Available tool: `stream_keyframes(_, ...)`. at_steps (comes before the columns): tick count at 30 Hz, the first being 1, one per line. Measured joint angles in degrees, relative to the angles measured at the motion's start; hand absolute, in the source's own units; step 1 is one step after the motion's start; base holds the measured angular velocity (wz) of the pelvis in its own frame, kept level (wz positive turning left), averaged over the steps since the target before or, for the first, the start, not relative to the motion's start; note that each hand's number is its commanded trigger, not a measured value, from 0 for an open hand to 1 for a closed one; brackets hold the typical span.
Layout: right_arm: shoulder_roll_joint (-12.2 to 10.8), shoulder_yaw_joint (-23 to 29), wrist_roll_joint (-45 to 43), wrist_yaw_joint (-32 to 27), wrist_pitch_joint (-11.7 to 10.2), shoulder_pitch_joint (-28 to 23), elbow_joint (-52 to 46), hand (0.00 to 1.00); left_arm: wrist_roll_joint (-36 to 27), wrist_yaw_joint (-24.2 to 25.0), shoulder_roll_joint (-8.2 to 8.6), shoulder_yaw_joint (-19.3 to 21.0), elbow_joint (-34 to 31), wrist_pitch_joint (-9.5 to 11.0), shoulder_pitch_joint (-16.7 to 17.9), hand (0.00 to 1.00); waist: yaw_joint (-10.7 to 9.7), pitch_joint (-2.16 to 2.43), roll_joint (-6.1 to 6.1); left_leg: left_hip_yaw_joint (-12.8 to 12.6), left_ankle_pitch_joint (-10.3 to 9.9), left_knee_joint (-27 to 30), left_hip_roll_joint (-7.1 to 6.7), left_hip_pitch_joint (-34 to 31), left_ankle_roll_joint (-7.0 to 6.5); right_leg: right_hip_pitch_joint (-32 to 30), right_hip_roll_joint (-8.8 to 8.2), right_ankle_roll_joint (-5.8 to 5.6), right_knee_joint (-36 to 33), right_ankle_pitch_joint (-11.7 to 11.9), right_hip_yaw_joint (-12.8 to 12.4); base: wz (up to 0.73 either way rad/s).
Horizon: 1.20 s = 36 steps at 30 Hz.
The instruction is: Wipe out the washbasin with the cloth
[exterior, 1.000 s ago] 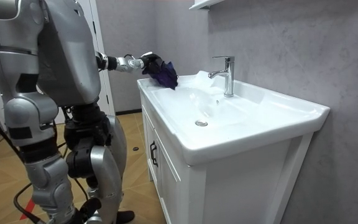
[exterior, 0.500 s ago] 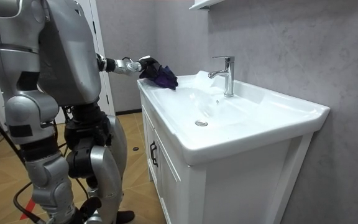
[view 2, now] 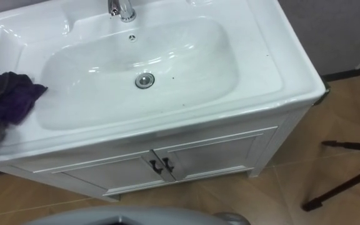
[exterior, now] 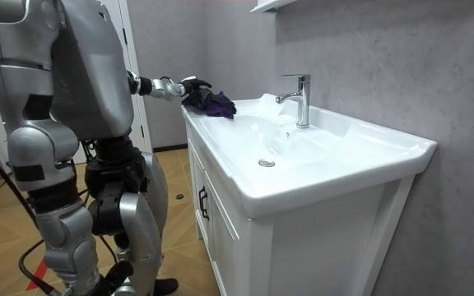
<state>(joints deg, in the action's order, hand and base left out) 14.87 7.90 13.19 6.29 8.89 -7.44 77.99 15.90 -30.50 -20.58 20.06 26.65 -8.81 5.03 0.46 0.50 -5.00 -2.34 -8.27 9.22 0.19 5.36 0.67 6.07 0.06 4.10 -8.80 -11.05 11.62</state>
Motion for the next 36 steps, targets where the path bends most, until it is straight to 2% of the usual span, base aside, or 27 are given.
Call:
stream_keyframes(16,0.0,-0.1,0.0,0.2,-0.1,0.0,0.0,0.0,0.0,0.2,0.0,0.0,-0.2,0.0,-0.1,0.0,-0.4,-0.15,-0.22,0.2,0.0,0.0,0.01,0.0,0.0,0.0,-0.01,0.0,-0.1,0.0,0.0,0.0)
stream_keyframes(23,0.0,-0.5,-0.3,0.2,-0.3,0.0,-0.3,0.0,0.0,0.2,0.0,0.0,-3.5,0.2,-0.4,0.0,-0.6,-0.44,-0.18,0.2,0.0,0.0,0.01,0.0,0.0,0.0,-0.02,-0.03,-0.1,0.0,0.1,0.0)
stream_keyframes(29,0.0,-0.2,-0.3,0.2,-1.7,0.0,-0.4,0.0,-0.1,-0.3,-0.01,0.1,-9.3,1.4,-0.4,0.0,-0.8,-0.5,-0.03,0.2,0.0,0.0,-0.01,-0.2,0.0,0.0,-0.01,-0.07,0.0,-0.1,0.2,0.02)
stream_keyframes(33,0.0,0.1,-0.2,0.1,-1.9,0.7,-0.5,0.0,-0.7,-0.6,-0.09,1.2,-14.7,3.0,-0.5,0.0,-0.8,-0.62,0.45,0.0,0.0,0.0,0.0,-0.3,0.0,-0.1,-0.02,-0.07,0.0,-0.1,0.3,0.0)
stream_keyframes(34,0.0,0.1,-0.1,0.2,-2.0,1.0,-0.5,0.0,-1.2,-1.1,-0.15,1.9,-16.4,4.2,-0.6,0.0,-0.8,-0.75,0.68,0.0,0.0,0.0,-0.01,-0.3,0.0,-0.1,-0.03,-0.07,0.0,-0.1,0.2,0.0)
stream_keyframes(36,0.0,0.1,-0.4,0.2,-2.1,1.0,-0.4,0.0,-2.1,-1.3,-0.17,2.5,-17.1,4.6,-0.7,0.0,-0.7,-0.74,0.66,0.1,0.0,0.0,-0.02,-0.3,0.0,-0.1,-0.04,-0.07,0.1,-0.1,0.1,-0.02)
